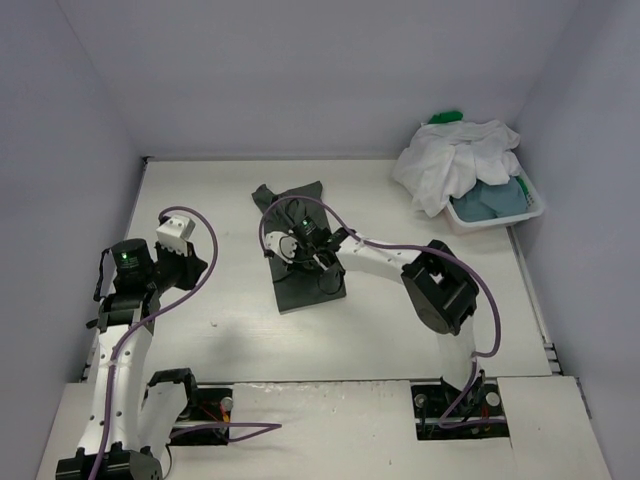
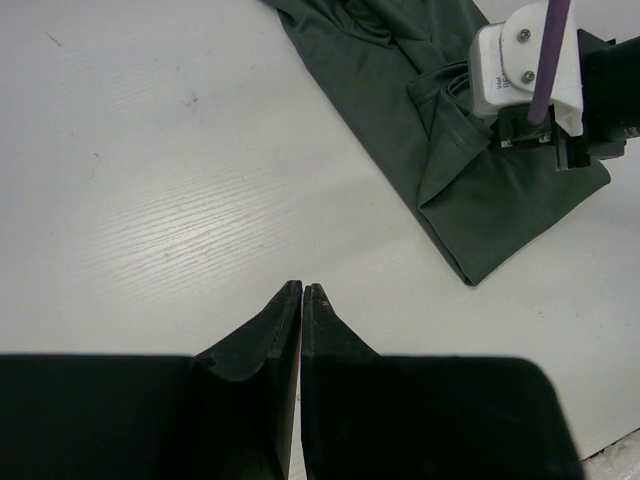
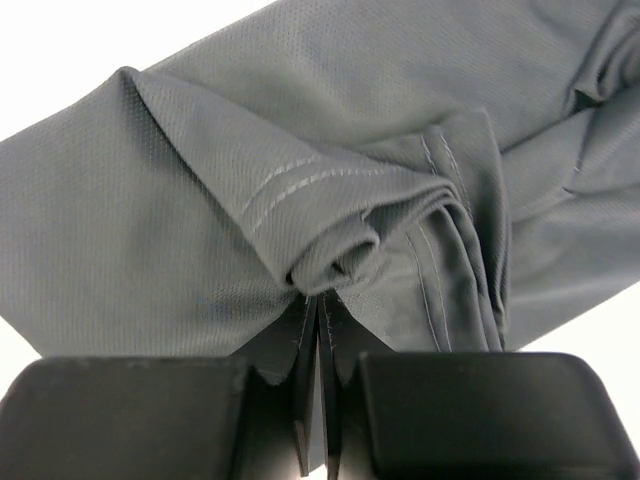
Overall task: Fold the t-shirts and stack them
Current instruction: Fold the rectangle-folded T-shirt at the center of the board.
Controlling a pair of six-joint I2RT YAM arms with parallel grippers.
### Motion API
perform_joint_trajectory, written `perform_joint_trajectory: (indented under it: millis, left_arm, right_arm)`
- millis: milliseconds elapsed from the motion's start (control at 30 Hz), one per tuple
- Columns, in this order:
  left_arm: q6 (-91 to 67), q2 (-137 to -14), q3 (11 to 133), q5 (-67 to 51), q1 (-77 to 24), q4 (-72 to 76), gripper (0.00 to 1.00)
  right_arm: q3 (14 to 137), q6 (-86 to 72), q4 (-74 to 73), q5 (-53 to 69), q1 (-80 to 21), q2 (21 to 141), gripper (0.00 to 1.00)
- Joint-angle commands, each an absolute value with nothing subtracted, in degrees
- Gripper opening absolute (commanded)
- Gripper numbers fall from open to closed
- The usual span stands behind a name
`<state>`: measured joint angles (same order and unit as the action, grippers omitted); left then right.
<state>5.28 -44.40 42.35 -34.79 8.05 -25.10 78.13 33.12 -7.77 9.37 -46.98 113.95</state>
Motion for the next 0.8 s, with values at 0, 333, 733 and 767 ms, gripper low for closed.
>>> perform_joint_trajectory:
  millis: [0, 333, 733, 767]
  left_arm:
    - [4.6, -44.6, 44.9, -36.4, 8.5, -22.9, 0.0]
    - [4.7, -44.6, 44.6, -36.0, 8.6, -22.7, 0.0]
    - [4.8, -44.6, 44.4, -35.9, 8.6, -22.5, 0.0]
    - [4.9, -44.6, 44.4, -35.9, 8.6, -22.5, 0.0]
  right_arm:
    - [81.4, 32.3, -5.1, 11.0, -47.5, 114.3, 0.0]
    - [84.4, 33.0, -4.6, 10.5, -47.7, 116.1, 0.0]
    - [86.7, 34.5, -4.5, 9.3, -48.5, 117.4, 0.0]
    - [87.3, 34.6, -4.4, 9.8, -48.4, 117.8, 0.0]
